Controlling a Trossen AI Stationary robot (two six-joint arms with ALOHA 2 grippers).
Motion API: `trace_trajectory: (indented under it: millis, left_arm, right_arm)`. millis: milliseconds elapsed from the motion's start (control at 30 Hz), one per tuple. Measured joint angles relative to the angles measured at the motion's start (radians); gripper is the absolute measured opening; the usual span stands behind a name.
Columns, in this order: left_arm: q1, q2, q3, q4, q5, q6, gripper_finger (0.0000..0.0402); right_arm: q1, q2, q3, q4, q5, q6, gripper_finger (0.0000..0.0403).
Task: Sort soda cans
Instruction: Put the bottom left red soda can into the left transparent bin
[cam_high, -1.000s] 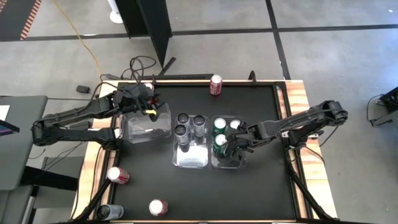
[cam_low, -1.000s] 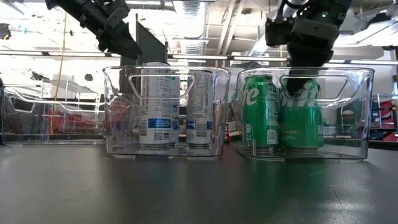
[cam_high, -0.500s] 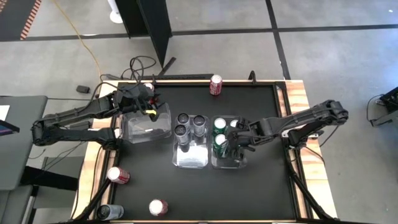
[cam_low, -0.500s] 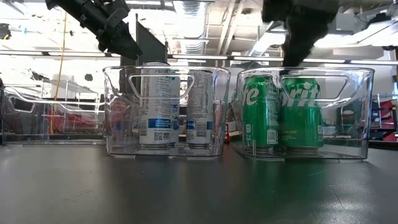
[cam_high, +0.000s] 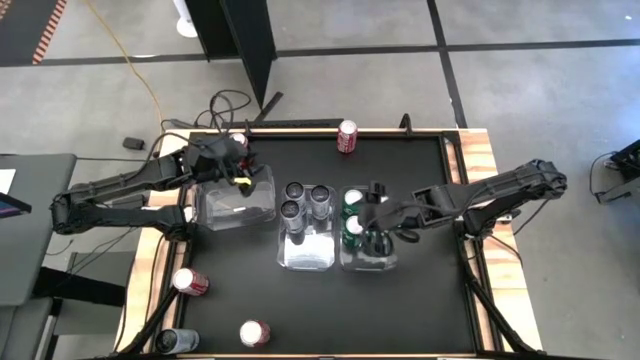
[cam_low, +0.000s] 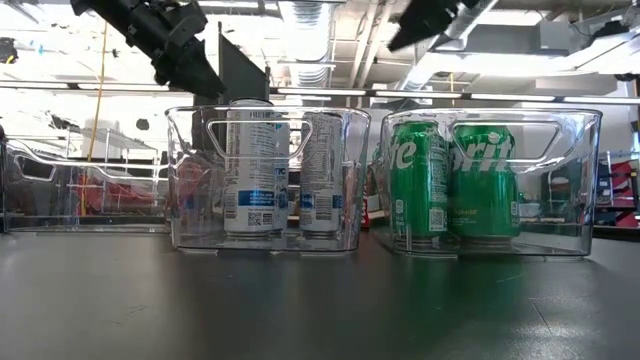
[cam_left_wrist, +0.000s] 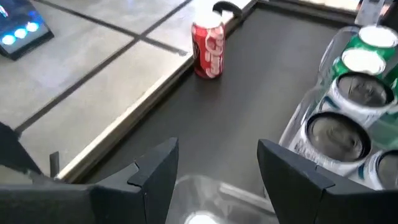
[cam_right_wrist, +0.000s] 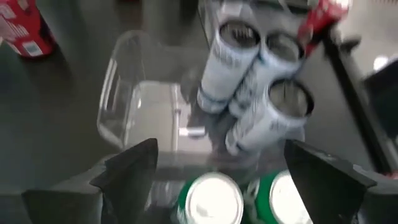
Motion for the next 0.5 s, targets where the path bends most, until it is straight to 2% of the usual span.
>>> trace_trajectory:
  millis: [233,500]
  left_arm:
    - [0.0,0.014,0.0,-0.139,0.0,-0.054,0.0215]
    - [0.0,0.063,0.001,-0.211,0.008,-0.098,0.0215]
  right_arm:
    - [-0.007,0.0,-0.054,0.177,0.0,-0.132,0.0342]
    - [-0.034,0.001,-0.135,0.366,-0.003,-0.185,0.0316]
